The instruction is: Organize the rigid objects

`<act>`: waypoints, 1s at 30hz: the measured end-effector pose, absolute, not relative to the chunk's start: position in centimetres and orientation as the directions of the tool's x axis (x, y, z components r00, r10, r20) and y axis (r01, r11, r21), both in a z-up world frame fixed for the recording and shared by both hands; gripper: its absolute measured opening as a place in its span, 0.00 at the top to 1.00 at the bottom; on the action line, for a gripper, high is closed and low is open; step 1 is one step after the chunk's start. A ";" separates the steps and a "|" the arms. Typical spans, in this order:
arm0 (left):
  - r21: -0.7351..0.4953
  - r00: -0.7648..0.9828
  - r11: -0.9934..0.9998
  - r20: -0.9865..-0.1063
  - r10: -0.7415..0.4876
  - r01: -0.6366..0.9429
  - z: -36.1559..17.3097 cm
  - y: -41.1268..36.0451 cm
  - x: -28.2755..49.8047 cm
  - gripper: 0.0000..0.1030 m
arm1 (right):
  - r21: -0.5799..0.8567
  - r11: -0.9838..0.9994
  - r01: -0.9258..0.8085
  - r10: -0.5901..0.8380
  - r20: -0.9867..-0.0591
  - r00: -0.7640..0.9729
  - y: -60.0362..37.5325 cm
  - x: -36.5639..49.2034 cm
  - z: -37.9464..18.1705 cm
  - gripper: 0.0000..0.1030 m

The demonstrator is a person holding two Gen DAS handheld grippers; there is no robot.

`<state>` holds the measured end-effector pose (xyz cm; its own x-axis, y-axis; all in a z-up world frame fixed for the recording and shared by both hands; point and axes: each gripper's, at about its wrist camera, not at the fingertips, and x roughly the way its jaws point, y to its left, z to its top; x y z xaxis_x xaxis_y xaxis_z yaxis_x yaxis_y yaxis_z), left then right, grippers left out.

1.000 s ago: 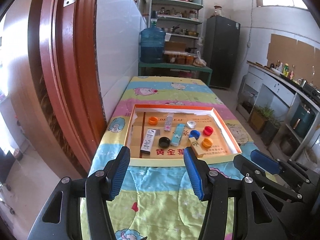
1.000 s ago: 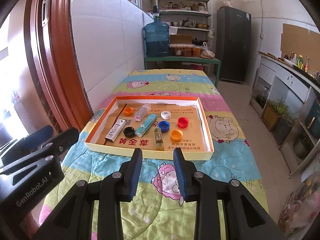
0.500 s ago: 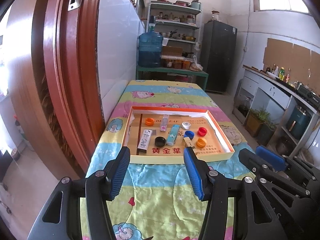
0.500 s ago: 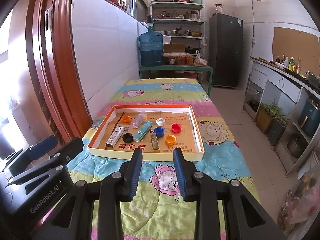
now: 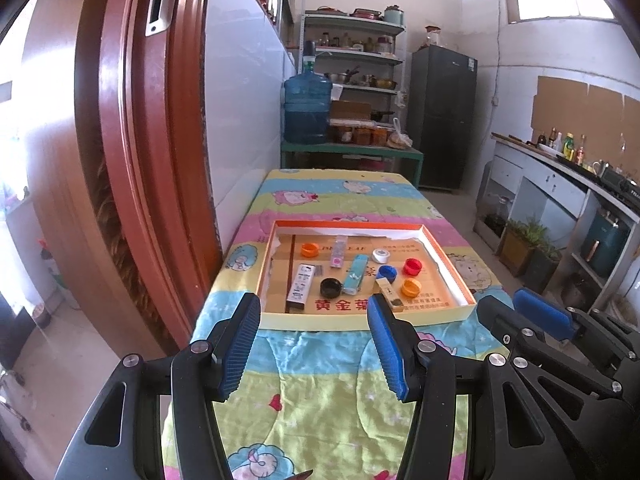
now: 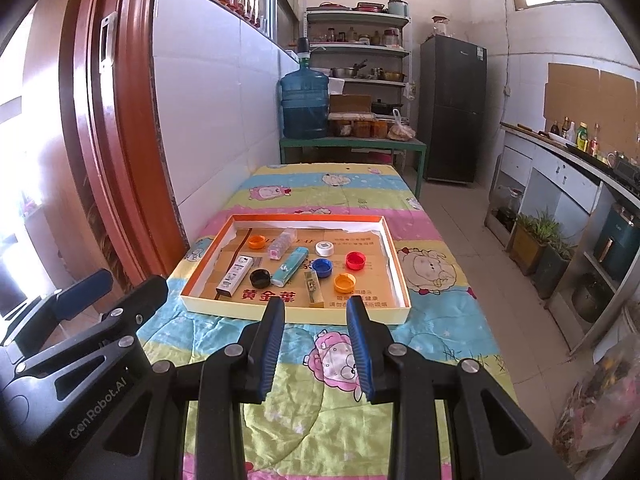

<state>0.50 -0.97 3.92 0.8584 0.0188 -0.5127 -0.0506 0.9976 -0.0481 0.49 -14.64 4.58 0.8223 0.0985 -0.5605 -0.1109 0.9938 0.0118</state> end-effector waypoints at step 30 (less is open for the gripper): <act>-0.055 0.846 0.997 -0.532 0.015 -0.053 3.3 -0.8 0.5 0.44 | 0.016 0.993 -0.116 0.105 -0.563 0.820 -14.4 0.0 4.6 0.69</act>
